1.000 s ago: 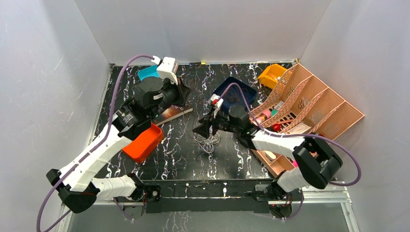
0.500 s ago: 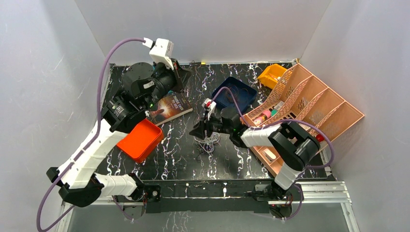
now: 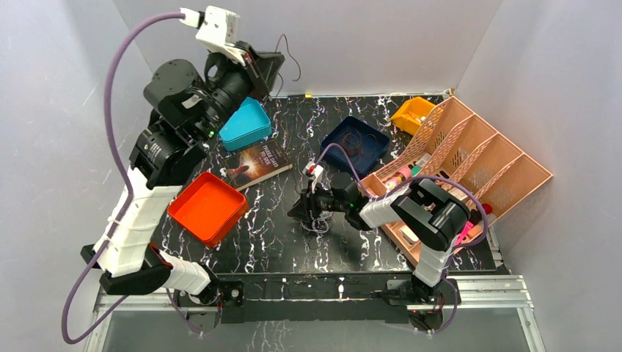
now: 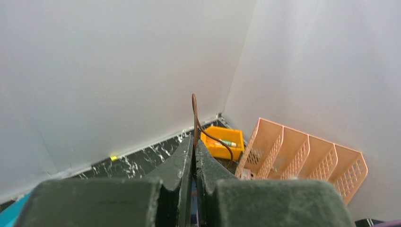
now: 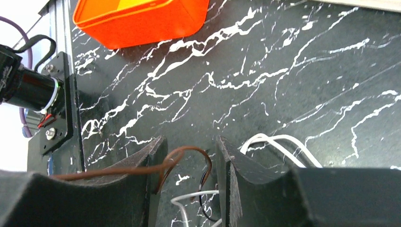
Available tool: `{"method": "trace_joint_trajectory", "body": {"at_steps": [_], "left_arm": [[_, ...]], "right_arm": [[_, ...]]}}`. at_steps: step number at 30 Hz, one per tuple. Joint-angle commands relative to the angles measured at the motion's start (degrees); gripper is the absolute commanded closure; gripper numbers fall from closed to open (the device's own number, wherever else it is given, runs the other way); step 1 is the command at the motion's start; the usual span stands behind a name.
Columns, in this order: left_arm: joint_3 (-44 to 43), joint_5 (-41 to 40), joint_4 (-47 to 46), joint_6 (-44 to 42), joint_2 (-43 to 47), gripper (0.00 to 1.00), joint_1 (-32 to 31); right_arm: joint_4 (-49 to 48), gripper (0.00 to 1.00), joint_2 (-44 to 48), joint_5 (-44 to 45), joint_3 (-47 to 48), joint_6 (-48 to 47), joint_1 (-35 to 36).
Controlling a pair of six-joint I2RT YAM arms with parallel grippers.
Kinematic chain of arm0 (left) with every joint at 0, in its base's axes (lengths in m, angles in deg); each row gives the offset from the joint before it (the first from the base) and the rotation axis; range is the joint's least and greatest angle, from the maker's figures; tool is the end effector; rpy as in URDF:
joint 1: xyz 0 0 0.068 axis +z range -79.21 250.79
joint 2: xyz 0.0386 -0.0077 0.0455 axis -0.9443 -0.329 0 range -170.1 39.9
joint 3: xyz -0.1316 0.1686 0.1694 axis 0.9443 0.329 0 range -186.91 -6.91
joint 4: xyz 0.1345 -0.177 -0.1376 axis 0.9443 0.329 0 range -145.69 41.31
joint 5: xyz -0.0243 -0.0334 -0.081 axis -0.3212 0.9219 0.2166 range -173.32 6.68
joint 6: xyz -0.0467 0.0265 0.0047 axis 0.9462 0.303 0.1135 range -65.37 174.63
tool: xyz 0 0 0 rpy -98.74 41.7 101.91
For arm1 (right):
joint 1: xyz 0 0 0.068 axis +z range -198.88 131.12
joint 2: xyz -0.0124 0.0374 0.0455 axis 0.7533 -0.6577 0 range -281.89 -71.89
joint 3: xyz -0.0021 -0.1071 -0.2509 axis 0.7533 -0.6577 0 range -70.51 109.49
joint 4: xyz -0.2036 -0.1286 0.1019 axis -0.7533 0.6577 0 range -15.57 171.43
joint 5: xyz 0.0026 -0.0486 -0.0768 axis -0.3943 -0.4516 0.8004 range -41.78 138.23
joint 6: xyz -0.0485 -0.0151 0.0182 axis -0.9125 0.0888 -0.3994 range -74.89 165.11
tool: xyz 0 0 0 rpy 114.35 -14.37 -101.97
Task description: Untangle the cables
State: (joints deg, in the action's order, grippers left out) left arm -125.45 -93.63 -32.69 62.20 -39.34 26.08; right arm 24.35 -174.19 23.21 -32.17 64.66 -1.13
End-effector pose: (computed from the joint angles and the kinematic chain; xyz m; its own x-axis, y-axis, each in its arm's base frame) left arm 0.1658 -0.1552 0.6051 0.1224 -0.3037 -0.9449 0.5915 0.7868 -0.1762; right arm 0.2181 0.2625 0.1522 -0.4688 -0.0650 -0.8809 -0.8382 0.3473 0.4205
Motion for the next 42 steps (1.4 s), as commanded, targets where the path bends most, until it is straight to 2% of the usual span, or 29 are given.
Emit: {"method": "trace_joint_trajectory", "body": {"at_steps": [1, 14, 20, 26, 33, 42], "left_arm": [[-5.9, -2.0, -2.9, -4.8, -0.5, 1.0, 0.3], [-9.4, -5.8, -16.6, -12.2, -0.3, 1.0, 0.3], [-13.1, -5.9, -19.6, -15.0, -2.6, 1.0, 0.3], [-12.7, -5.7, -20.1, -15.4, -3.2, 1.0, 0.3], [-6.9, -7.1, -19.6, -14.5, -0.8, 1.0, 0.3], [5.9, -8.4, -19.5, -11.0, 4.7, 1.0, 0.3]], "right_arm": [[-4.7, 0.5, -0.9, 0.8, -1.7, 0.2, 0.8], [-6.6, 0.5, -1.3, 2.6, -6.4, 1.1, 2.0], [-7.4, 0.5, -1.8, 3.3, -8.3, 1.3, 2.3], [-8.4, 0.5, 1.0, 4.0, -10.7, 1.5, 2.3], [4.1, 0.44, 15.2, 5.9, -9.4, -2.9, 2.3], [24.0, 0.34, 33.0, 10.3, -5.3, -10.1, 2.3]]}}
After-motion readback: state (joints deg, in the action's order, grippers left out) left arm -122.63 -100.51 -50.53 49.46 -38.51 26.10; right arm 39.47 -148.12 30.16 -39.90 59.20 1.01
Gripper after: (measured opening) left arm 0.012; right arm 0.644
